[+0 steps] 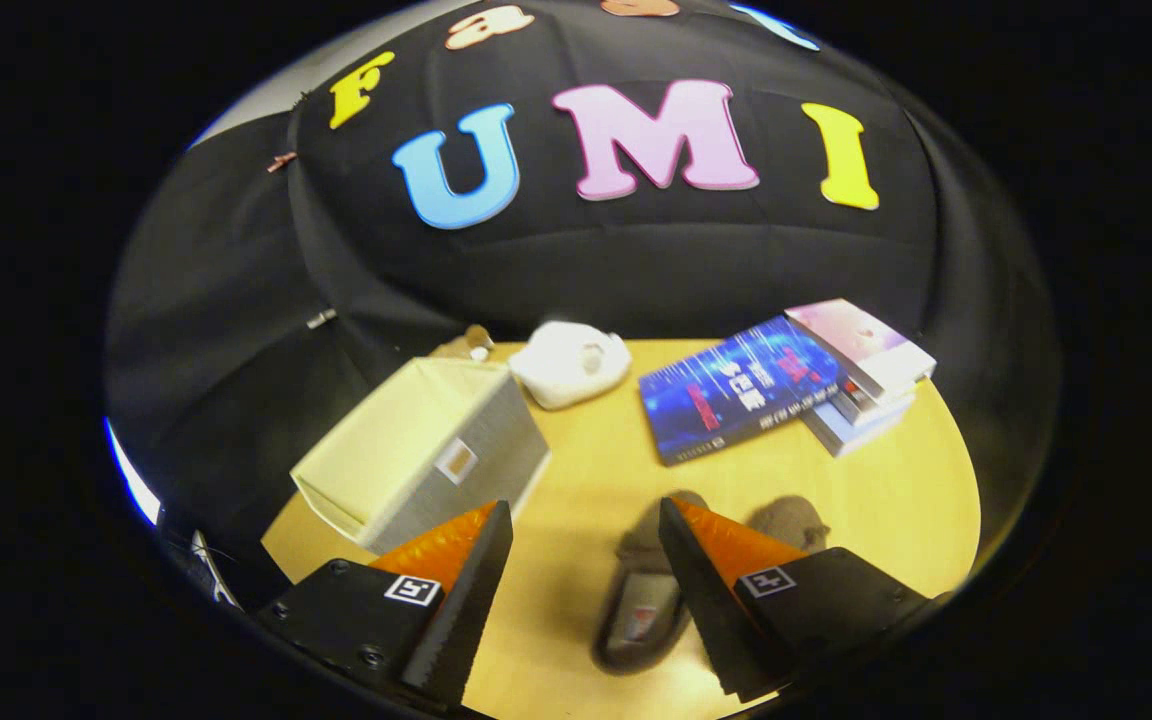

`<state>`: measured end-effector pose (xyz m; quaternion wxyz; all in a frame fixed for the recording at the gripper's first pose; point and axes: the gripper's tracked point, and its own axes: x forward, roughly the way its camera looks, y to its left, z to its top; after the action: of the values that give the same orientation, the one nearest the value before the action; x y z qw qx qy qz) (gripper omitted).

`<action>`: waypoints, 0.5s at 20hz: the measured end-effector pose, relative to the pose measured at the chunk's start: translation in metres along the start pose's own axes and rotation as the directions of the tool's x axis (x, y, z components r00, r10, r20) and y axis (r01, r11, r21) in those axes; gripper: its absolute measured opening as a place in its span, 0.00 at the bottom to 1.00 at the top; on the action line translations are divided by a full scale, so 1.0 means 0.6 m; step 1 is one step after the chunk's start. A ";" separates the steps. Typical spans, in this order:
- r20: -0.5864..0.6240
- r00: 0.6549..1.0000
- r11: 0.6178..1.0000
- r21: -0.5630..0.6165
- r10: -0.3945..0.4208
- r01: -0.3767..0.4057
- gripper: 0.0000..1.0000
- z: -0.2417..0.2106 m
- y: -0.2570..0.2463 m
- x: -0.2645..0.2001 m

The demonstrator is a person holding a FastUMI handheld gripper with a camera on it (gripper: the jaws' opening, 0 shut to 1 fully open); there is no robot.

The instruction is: Open the storage box then place both shoes into the box .Put the left shoe in first, then the right shoe, with the right side of both shoes facing outward in a uniform manner.

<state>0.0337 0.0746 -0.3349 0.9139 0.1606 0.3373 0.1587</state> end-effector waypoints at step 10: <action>-0.160 0.975 0.987 -0.071 -0.151 0.141 0.78 -0.131 -0.101 0.078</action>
<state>0.0262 0.0533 -0.4421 0.8963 0.0945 0.4180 0.1136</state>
